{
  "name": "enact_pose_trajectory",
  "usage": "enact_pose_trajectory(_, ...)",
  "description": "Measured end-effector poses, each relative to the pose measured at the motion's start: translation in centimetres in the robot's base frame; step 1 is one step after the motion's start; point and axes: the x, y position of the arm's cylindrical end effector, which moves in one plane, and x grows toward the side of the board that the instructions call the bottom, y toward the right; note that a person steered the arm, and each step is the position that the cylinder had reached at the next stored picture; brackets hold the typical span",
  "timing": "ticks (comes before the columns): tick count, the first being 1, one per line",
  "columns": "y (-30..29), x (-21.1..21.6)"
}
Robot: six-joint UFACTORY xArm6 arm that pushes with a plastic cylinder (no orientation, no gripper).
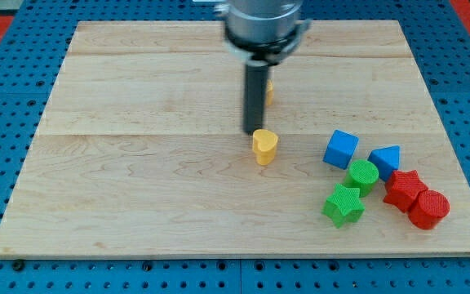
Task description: Point your arm towards the yellow hexagon
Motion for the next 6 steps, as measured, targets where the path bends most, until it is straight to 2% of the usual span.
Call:
enact_pose_trajectory(1, -1.1, 1.6)
enact_pose_trajectory(2, 8.2, 3.0)
enact_pose_trajectory(3, 3.5, 2.8)
enact_pose_trajectory(4, -4.6, -2.1)
enact_pose_trajectory(5, -4.3, -9.0)
enact_pose_trajectory(6, 3.4, -9.3)
